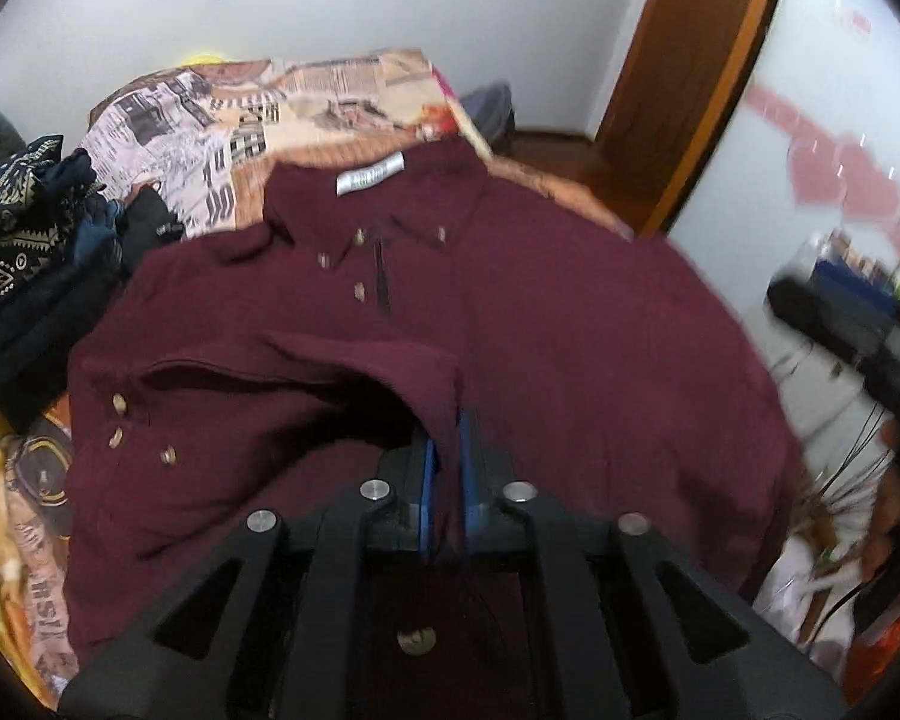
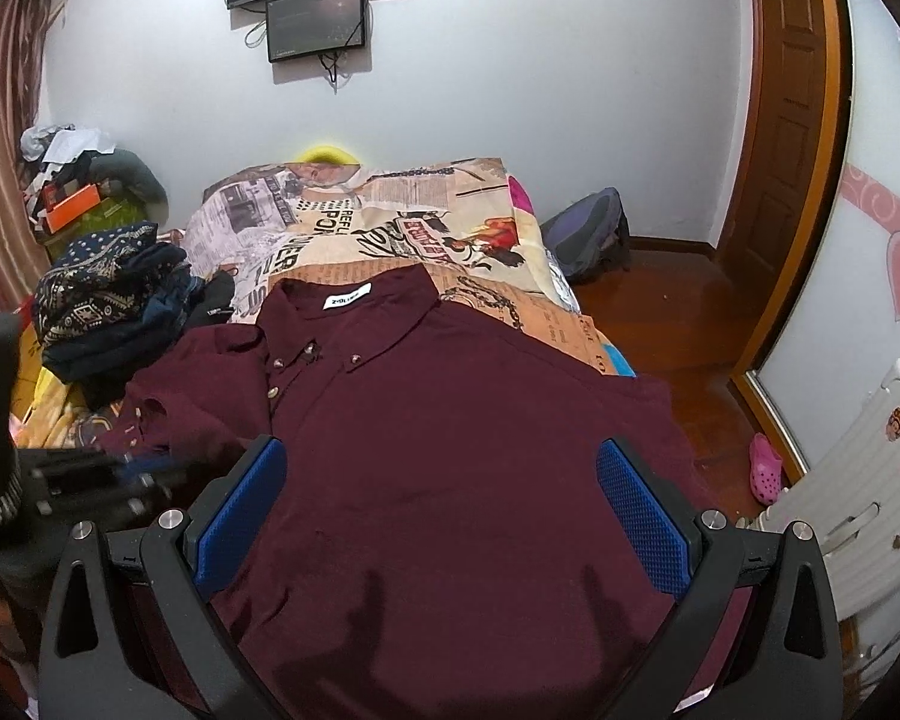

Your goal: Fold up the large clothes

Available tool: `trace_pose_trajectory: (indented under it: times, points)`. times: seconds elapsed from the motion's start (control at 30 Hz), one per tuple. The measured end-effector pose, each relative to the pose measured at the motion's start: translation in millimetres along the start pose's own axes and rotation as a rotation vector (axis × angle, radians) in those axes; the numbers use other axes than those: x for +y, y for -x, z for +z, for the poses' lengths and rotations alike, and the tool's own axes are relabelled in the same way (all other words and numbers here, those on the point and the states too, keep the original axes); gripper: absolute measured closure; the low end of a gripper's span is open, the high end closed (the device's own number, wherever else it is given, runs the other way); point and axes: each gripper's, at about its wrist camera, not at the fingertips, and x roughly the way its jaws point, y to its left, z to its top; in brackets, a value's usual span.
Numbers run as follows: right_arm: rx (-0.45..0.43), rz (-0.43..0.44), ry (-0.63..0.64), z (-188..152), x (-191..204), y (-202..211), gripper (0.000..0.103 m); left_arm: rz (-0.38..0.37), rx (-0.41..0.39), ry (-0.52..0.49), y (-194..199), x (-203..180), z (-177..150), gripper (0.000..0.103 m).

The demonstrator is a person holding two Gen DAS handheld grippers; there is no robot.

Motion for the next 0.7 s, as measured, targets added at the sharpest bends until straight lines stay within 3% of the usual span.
trace_pose_trajectory:
  times: [0.07,0.13,0.3,0.5,0.7]
  points:
    - [0.004,0.002,0.004,0.4,0.9,-1.0,0.0,0.014,0.03,-0.011,-6.0,-1.6,-6.4,0.065]
    - [0.005,0.004,0.012,0.6,3.1,-1.5,0.0,0.015,0.037,-0.019,-3.6,-1.0,-11.5,0.054]
    - [-0.007,0.019,0.064,5.7,17.1,0.2,0.0,0.048,-0.001,-0.034,21.4,6.0,-15.8,0.045]
    - [-0.051,0.056,0.15,16.4,47.2,3.9,0.001,0.066,-0.124,0.059,75.6,41.5,-16.8,0.037]
    - [-0.093,0.142,0.279,24.6,94.1,5.0,0.001,0.218,-0.213,0.169,112.0,96.4,-26.9,0.036]
